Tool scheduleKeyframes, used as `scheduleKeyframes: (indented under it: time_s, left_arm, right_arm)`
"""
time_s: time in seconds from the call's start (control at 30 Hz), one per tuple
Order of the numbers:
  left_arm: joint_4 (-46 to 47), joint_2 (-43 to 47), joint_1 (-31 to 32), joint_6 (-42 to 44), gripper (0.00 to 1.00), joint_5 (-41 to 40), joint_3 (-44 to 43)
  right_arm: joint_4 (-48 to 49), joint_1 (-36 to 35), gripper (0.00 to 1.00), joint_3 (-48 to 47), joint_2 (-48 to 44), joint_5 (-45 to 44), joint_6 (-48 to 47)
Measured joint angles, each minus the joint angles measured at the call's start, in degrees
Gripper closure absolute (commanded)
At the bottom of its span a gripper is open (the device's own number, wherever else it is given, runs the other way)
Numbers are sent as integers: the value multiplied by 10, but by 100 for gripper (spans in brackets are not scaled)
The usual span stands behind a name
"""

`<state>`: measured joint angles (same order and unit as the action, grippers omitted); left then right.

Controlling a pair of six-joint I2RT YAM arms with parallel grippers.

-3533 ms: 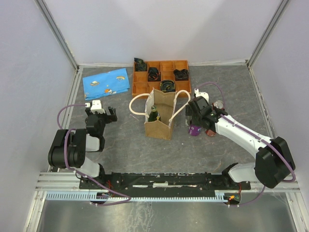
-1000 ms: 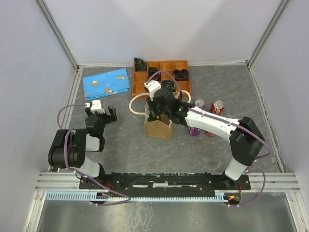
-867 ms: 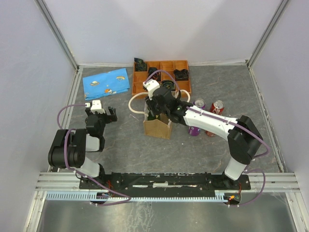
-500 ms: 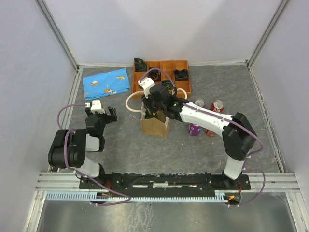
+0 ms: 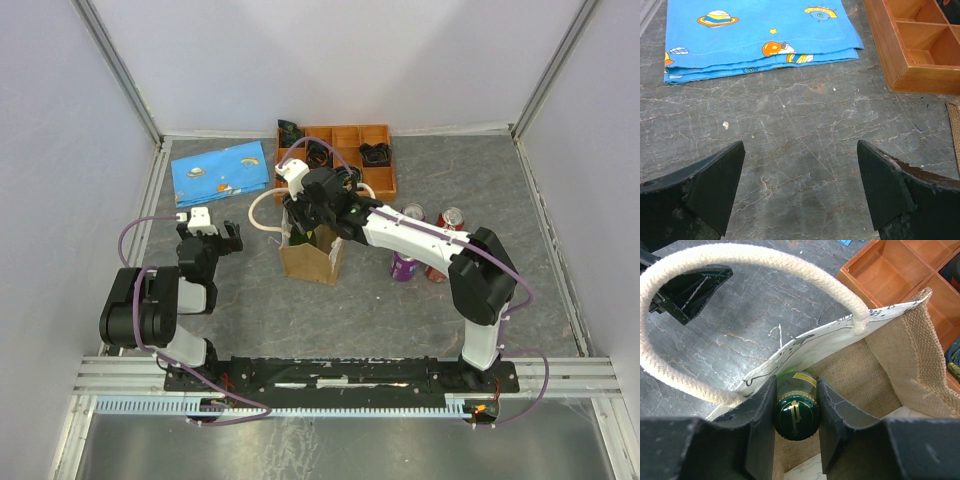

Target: Take the beverage out of the canvas bag

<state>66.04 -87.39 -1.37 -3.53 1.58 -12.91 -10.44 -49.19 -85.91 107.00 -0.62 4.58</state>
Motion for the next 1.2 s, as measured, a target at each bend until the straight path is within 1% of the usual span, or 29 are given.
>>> scheduleKeyframes:
  time_s: [0.27,0.43,0.6,0.73,0.87,1.0,1.2]
  left_arm:
    - [0,0,0,0,1,0,0]
    - [0,0,0,0,1,0,0]
    - [0,0,0,0,1,0,0]
    - [0,0,0,0,1,0,0]
    - [0,0,0,0,1,0,0]
    - [0,0,0,0,1,0,0]
    - [0,0,0,0,1,0,0]
  right_arm:
    - [-26,-3,100,-16,0,-22,-25]
    - [-47,-5,100,-56,0,-36,-59]
    - [-30,-5,100,-99,-3,-56,-95]
    - [-21,-5,100,-90,-24,-82,-114]
    - [-3,-5,100,-42,-84,-125,-137]
    - [20,3,100,17,-174,-166,-151]
    - [83,45,100,100,-325,-229,-160]
